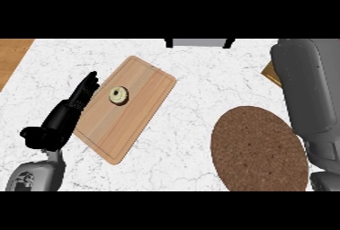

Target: Pick the bell pepper from the placemat and place it in the basket

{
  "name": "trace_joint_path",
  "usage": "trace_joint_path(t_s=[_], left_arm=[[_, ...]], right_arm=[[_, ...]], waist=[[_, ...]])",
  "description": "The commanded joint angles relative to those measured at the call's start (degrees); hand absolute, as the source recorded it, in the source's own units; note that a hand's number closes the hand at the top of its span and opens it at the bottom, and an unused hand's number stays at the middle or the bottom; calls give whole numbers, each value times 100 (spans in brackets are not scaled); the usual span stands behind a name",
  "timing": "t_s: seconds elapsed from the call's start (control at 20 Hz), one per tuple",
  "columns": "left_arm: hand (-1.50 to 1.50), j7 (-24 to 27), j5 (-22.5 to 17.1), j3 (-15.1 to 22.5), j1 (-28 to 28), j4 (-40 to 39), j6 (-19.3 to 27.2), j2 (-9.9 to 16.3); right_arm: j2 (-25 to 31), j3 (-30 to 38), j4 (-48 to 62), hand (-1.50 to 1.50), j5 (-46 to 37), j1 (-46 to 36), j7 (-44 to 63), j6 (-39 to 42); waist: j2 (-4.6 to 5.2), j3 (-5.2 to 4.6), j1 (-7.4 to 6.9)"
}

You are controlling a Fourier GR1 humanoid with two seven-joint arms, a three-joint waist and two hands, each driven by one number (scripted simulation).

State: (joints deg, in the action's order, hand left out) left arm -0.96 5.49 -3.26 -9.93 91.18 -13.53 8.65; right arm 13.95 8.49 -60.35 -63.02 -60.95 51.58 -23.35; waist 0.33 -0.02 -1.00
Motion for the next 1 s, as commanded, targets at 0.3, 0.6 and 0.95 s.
trace_joint_path(t_s=[0.3,0.6,0.95], left_arm=[[0,-7,55,-30,-263,-241,82,-54],[0,-273,-25,-34,-156,153,17,-13],[0,-101,-67,-66,-119,35,-65,1]], right_arm=[[964,926,1530,150,217,-476,-742,-1094],[1391,1308,1899,150,834,-107,-1447,-1055],[1663,1684,2827,150,1380,202,-2742,-1570]], waist=[[14,2,3],[-7,5,26],[27,9,-43]])
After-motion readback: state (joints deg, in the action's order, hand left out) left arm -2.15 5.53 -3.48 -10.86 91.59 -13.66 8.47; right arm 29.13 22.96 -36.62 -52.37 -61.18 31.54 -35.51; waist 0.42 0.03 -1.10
